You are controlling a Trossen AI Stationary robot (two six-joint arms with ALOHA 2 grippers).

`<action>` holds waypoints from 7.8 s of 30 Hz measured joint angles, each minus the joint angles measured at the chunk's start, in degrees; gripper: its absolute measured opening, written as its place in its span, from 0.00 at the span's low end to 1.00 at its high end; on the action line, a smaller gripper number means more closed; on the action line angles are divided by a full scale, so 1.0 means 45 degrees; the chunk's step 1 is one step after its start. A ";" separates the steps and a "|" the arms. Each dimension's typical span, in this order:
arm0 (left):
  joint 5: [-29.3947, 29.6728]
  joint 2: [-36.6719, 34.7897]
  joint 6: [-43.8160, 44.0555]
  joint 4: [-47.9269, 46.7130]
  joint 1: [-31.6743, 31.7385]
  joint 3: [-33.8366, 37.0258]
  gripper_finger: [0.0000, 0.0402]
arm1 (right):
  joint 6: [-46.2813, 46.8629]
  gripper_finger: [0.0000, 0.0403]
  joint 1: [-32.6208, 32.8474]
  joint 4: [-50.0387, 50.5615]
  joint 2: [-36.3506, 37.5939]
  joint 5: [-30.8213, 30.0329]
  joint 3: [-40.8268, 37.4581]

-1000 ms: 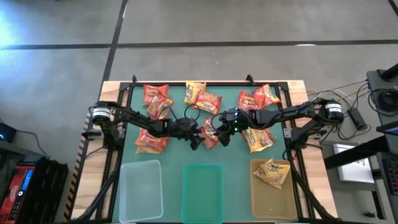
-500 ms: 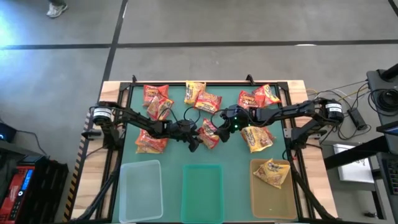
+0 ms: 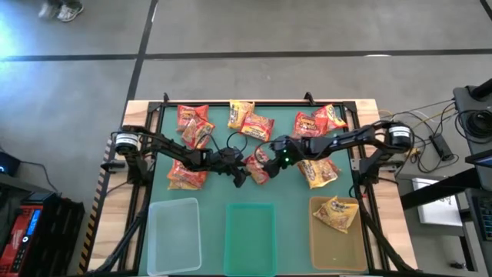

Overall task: Sort Maruchan noodles
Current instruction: Put the red noodle pack into the green bin

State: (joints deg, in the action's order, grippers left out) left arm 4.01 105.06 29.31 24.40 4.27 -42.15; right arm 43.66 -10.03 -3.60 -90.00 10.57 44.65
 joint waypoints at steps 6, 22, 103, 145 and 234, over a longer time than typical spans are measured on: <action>0.0009 -0.0019 0.0018 0.0010 0.0000 0.0043 0.58 | -0.0351 0.52 -0.0023 -0.0133 -0.0367 -0.0008 0.0191; 0.0293 -0.0080 -0.0002 0.0029 0.0000 -0.0019 0.58 | -0.0744 0.33 0.0095 -0.0411 -0.0316 0.0112 0.0217; 0.2691 -0.6713 -0.1124 0.0147 -0.0024 0.3264 0.58 | -0.3404 0.43 0.6091 0.0125 0.0088 -0.2057 0.2348; 0.2005 -0.2663 -0.2492 0.0368 -0.0005 0.0359 0.58 | -0.6733 0.34 0.0135 0.2250 0.0087 -0.8145 0.2246; 0.0876 -0.2769 0.6416 -0.0366 0.2672 0.1931 0.58 | -0.8140 0.28 -0.1276 0.1660 -0.1121 -0.3390 0.0594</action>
State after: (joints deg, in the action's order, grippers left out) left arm 7.95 92.60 58.18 22.76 16.30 -33.46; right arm 7.03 -15.77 3.87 -95.04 -4.69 47.32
